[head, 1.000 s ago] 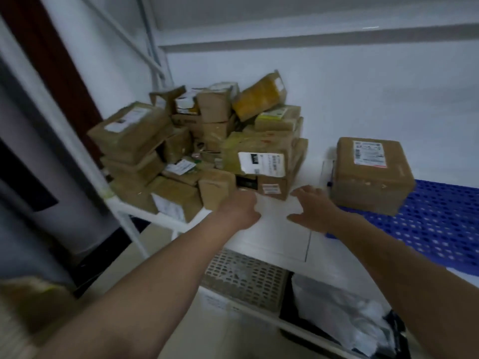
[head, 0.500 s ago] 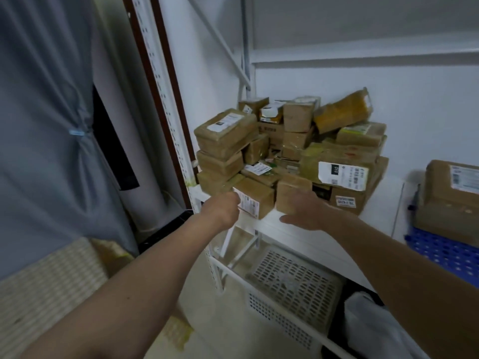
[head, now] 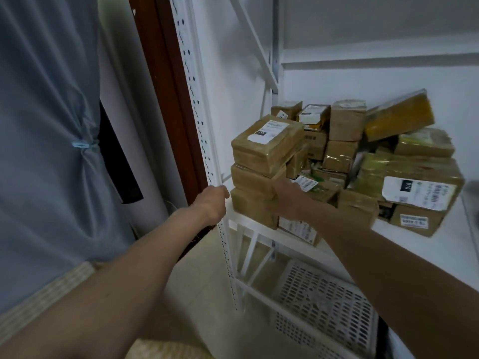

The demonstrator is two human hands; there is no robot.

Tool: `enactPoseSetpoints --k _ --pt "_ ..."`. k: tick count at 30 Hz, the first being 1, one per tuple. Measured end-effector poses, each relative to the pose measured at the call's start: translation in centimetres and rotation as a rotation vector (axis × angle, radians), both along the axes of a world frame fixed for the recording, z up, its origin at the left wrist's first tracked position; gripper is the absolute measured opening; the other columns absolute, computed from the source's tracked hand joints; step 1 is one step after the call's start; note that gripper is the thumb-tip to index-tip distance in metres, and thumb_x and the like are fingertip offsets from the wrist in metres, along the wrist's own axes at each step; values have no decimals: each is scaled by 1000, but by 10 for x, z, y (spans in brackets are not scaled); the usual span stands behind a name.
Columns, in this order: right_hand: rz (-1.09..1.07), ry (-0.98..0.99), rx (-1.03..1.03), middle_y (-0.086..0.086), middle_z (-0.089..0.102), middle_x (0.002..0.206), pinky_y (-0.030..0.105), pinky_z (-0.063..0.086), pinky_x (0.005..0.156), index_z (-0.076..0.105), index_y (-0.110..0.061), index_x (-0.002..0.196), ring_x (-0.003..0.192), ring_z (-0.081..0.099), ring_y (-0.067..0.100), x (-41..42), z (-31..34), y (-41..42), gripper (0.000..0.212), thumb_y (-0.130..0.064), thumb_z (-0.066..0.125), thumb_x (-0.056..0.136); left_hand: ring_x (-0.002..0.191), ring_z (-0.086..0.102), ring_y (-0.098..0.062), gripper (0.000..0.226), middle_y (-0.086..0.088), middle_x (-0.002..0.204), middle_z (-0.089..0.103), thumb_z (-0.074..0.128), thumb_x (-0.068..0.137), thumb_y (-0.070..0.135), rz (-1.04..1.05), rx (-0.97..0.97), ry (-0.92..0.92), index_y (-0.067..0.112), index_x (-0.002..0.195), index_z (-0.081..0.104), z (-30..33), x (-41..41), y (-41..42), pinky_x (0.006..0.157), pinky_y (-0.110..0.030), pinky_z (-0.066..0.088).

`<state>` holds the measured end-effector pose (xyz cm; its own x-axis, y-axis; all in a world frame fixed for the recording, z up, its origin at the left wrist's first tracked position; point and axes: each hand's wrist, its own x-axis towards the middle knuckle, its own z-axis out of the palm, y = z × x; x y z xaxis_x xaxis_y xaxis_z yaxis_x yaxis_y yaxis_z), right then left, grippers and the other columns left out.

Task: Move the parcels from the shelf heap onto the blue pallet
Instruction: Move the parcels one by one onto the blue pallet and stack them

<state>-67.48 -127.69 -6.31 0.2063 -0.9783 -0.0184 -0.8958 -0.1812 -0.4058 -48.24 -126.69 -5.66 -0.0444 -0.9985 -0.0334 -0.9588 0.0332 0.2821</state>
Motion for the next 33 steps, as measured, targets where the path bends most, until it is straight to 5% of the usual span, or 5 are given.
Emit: enactPoseSetpoints --k 9,16,26,30,33 --pt "-169 -185 69 12 54 132 39 47 98 50 -10 133 118 53 29 -1 5 -52 52 -30 65 88 136 26 -35 88 -14 147 25 74 81 26 -97 86 104 20 150 19 -4 8 -72 106 -43 34" --pt "-229 -618 69 0 34 150 43 36 112 8 -22 152 137 36 22 -17 3 -108 132 -48 88 50 144 20 -29 137 -9 158 17 93 56 30 -67 97 445 16 154 0 15 0 -148 115 -43 27" --pt "-306 -786 122 6 10 160 41 22 115 -28 -16 147 145 17 27 -15 -5 -143 139 -29 86 68 126 46 -27 102 -3 130 49 86 66 7 -52 101 718 15 148 25 25 -17 -182 83 -26 46" --pt "-312 -942 79 5 11 160 47 19 119 -32 -15 145 147 14 26 -4 0 -139 150 -34 90 59 85 58 -5 49 9 90 53 81 69 -1 -149 49 798 18 104 52 39 -26 -159 55 -7 44" --pt "-334 -982 -5 7 17 158 53 23 116 -25 -22 147 146 16 27 2 13 -126 161 -52 89 37 64 55 0 46 9 75 55 77 71 -7 -234 -4 839 25 78 46 53 -34 -139 51 -6 46"
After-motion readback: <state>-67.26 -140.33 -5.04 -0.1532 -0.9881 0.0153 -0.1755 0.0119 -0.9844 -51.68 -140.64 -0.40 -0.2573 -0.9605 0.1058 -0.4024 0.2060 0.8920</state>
